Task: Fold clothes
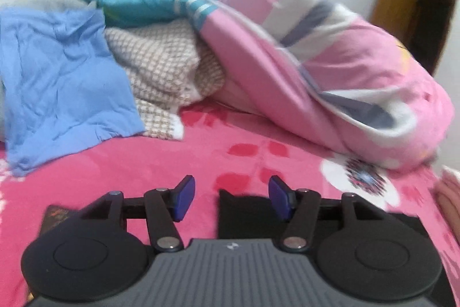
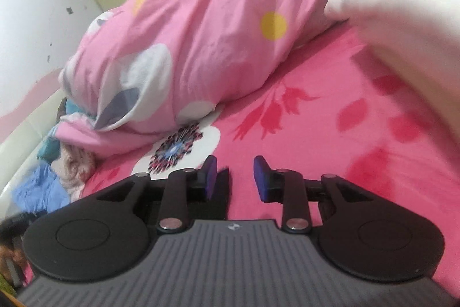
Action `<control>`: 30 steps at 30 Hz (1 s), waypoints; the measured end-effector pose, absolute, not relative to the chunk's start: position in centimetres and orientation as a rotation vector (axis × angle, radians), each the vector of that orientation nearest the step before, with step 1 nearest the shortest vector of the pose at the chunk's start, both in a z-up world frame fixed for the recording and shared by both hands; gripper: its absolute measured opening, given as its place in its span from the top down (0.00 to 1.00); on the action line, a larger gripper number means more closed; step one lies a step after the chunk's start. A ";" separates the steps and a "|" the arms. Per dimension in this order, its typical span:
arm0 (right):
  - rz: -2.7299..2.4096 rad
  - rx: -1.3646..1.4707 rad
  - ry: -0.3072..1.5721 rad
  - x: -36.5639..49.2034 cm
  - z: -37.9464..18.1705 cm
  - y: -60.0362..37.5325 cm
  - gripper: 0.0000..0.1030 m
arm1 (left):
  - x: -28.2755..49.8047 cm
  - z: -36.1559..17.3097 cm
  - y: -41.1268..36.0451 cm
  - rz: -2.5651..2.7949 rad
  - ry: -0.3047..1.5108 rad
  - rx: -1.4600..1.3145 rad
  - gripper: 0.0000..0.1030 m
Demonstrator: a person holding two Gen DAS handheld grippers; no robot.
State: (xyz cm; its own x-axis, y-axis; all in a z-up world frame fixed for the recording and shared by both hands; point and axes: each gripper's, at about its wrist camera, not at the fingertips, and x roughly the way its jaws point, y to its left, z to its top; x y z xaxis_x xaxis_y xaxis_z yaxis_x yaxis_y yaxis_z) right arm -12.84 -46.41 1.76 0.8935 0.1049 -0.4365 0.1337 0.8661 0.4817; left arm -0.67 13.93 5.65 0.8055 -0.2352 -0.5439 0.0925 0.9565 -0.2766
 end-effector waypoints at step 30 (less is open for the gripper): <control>-0.028 1.238 0.601 -26.5 -6.6 -40.0 0.75 | -16.6 -1.7 20.0 -0.225 0.834 -0.731 0.39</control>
